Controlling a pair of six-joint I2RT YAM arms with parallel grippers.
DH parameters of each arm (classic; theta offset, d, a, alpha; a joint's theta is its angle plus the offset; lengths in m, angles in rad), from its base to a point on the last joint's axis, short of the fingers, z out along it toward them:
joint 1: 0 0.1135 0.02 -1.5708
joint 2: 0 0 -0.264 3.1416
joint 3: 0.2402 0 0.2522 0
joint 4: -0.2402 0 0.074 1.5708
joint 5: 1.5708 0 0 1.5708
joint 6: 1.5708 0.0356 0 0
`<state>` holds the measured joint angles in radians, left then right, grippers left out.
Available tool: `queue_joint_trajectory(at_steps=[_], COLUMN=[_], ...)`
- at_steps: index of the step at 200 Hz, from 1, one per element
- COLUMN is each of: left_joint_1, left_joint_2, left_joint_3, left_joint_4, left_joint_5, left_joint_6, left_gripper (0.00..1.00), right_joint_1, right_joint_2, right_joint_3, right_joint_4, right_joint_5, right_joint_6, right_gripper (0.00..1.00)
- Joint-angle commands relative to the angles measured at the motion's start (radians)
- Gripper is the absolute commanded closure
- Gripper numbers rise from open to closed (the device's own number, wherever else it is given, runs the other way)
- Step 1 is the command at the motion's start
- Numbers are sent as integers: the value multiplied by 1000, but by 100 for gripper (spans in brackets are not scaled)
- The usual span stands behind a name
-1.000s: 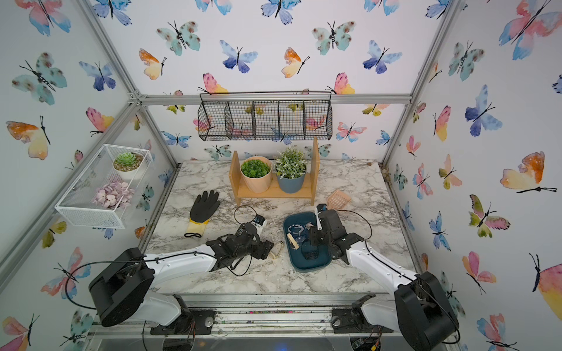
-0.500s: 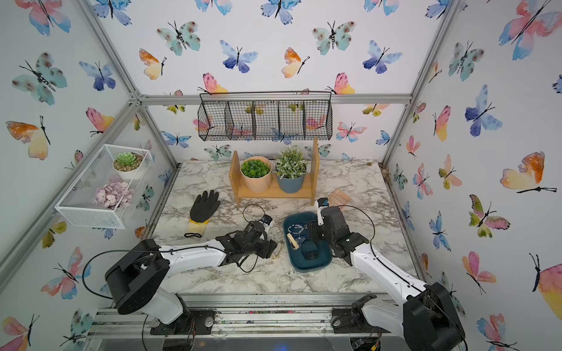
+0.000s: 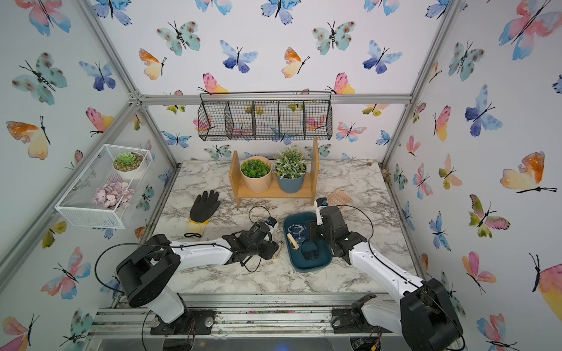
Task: Put the watch into the storage box
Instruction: Pick up the watch at the center of the board.
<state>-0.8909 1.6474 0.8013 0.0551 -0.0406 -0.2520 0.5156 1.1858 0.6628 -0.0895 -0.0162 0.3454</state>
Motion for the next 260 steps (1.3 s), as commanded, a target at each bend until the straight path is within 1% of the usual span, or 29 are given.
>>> queue_joint_trajectory(at_steps=[1, 17, 33, 55, 75, 84, 92, 113, 123, 135, 163, 185, 215, 235, 260], left_joint_1=[-6, -6, -7, -8, -7, -8, -8, -8, -8, -8, -8, -9, -10, -14, -29], left_joint_2=[24, 35, 38, 39, 44, 45, 45, 43, 42, 42, 29, -14, -136, -229, -325], left_joint_3=[21, 30, 35, 35, 38, 38, 37, 35, 33, 32, 23, 4, -60, -115, -196], left_joint_4=[-20, -33, -43, -45, -53, -54, -55, -55, -57, -58, -55, -49, 4, 76, 170], left_joint_5=[28, 19, 10, -1, -10, -12, -16, -23, -25, -30, -58, -127, -229, -245, -270], left_joint_6=[16, 14, 10, 4, 2, 1, -1, -4, -6, -7, -16, -31, -50, -39, -33], left_gripper=[46, 49, 56, 57, 64, 71, 74, 87, 91, 100, 100, 100, 100, 100, 100], right_joint_1=[-5, -5, -5, -5, -4, -5, -5, -5, -5, -5, -5, -5, -2, 16, 69], right_joint_2=[10, 13, 15, 17, 17, 17, 17, 17, 18, 16, 11, 14, 16, 8, 12], right_joint_3=[12, 17, 18, 20, 20, 18, 18, 15, 14, 12, 6, 3, -18, -18, -1], right_joint_4=[19, 19, 21, 21, 21, 22, 22, 25, 24, 25, 34, 46, 89, 118, 141], right_joint_5=[-24, -25, -26, -26, -28, -30, -31, -34, -39, -42, -51, -92, -185, -230, -248], right_joint_6=[-17, -19, -20, -22, -20, -20, -20, -20, -20, -22, -30, -49, -80, -98, -124], right_gripper=[57, 57, 57, 57, 57, 57, 57, 57, 56, 56, 56, 55, 54, 54, 54])
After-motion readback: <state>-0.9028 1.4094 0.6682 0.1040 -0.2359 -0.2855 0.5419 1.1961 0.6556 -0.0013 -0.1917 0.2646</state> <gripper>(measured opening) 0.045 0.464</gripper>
